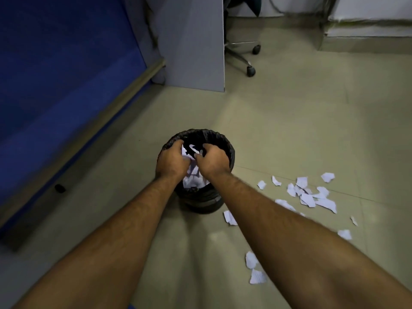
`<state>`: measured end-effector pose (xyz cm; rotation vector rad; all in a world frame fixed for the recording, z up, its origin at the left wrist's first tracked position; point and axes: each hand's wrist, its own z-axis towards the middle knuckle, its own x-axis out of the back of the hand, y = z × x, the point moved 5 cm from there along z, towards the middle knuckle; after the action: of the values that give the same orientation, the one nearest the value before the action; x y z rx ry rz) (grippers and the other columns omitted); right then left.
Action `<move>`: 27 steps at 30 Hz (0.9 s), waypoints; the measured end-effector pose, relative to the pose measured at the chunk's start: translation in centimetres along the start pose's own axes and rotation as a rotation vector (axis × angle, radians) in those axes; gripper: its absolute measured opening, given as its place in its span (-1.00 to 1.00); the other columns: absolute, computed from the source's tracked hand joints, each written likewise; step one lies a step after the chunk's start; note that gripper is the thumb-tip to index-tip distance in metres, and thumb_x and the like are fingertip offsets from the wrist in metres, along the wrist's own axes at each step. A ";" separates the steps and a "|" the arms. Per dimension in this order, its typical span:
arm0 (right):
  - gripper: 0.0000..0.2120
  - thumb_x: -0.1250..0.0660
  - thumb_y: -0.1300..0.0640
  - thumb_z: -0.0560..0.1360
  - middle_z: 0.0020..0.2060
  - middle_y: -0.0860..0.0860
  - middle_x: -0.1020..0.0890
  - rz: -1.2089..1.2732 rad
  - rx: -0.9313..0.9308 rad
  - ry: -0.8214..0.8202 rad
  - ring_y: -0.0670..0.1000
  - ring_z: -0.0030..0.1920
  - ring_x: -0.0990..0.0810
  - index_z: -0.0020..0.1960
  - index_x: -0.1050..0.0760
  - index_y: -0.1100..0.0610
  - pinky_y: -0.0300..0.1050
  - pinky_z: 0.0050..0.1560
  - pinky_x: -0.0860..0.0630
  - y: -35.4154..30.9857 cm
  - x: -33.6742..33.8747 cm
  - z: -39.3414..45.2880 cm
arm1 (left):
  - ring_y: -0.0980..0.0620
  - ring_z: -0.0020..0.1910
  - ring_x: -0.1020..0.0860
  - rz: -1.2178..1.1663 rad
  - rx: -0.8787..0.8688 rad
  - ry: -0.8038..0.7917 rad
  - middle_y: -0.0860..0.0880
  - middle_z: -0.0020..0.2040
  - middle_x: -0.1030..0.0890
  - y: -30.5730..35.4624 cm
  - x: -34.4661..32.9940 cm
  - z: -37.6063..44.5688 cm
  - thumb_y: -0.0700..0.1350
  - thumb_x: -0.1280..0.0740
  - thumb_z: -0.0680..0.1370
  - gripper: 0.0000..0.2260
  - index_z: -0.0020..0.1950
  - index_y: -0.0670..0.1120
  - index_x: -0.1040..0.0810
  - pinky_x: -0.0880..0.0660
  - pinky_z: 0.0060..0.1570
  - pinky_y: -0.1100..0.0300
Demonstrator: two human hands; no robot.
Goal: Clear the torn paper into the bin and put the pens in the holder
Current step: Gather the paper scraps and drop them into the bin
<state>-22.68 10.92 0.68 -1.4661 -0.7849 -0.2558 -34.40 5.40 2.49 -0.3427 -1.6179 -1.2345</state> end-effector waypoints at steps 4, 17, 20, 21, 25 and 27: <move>-0.64 -0.29 0.13 0.54 0.14 0.10 -0.66 0.031 -0.010 0.057 0.12 0.15 -0.62 0.32 -0.51 0.15 -0.03 0.16 -0.56 0.2 0.5 0.0 | -0.11 0.13 -0.59 0.039 -0.007 -0.041 -0.10 0.17 -0.63 0.0 -0.9 0.4 -0.18 -0.40 0.49 -0.63 0.29 -0.07 -0.53 -0.52 0.08 0.09; -0.77 -0.28 0.05 0.55 -0.13 -0.04 -0.70 0.302 -0.112 0.460 0.03 -0.07 -0.64 0.17 -0.57 0.03 -0.09 -0.01 -0.54 7.2 9.9 -3.3 | 0.01 -0.13 -0.65 -0.275 -0.184 -0.197 -0.02 -0.07 -0.71 9.8 -7.3 -3.9 -0.14 -0.40 0.47 -0.77 0.12 -0.08 -0.65 -0.60 -0.01 0.10; -0.76 -0.27 0.00 0.56 -0.12 -0.07 -0.66 0.270 -0.228 0.485 0.03 -0.06 -0.64 0.20 -0.53 0.00 -0.09 -0.06 -0.52 13.0 10.6 -5.6 | -0.02 -0.13 -0.65 -0.262 -0.169 -0.297 -0.02 -0.05 -0.69 11.0 -12.2 -6.6 -0.13 -0.42 0.45 -0.75 0.13 -0.07 -0.64 -0.59 0.00 0.07; -0.75 -0.26 0.02 0.56 -0.09 -0.06 -0.67 0.240 -0.277 0.480 0.05 -0.04 -0.64 0.22 -0.52 0.01 -0.10 -0.07 -0.49 15.1 10.7 -6.5 | -0.04 -0.10 -0.65 -0.243 -0.158 -0.343 -0.02 -0.03 -0.69 11.1 -14.0 -7.7 -0.12 -0.42 0.44 -0.74 0.13 -0.06 -0.63 -0.58 0.03 0.07; -0.68 -0.26 0.11 0.54 0.03 -0.01 -0.68 0.099 -0.422 0.388 0.09 0.08 -0.62 0.28 -0.52 0.04 -0.13 0.00 -0.43 24.1 10.3 -10.0 | -0.07 0.02 -0.62 -0.155 -0.169 -0.524 -0.04 0.06 -0.66 11.2 -21.4 -12.3 -0.14 -0.41 0.47 -0.70 0.20 -0.06 -0.59 -0.54 0.09 0.10; -0.65 -0.30 0.09 0.52 0.08 -0.02 -0.66 0.054 -0.450 0.323 0.08 0.11 -0.62 0.30 -0.50 0.02 -0.11 0.06 -0.47 28.0 9.7 -11.1 | -0.07 0.11 -0.59 -0.059 -0.219 -0.589 -0.04 0.15 -0.63 10.8 -24.5 -14.0 -0.13 -0.37 0.48 -0.66 0.26 -0.04 -0.55 -0.52 0.13 0.12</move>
<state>4.76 7.00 -14.49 -1.8042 -0.4384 -0.6422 -8.41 6.51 -12.90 -0.8660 -1.9933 -1.4447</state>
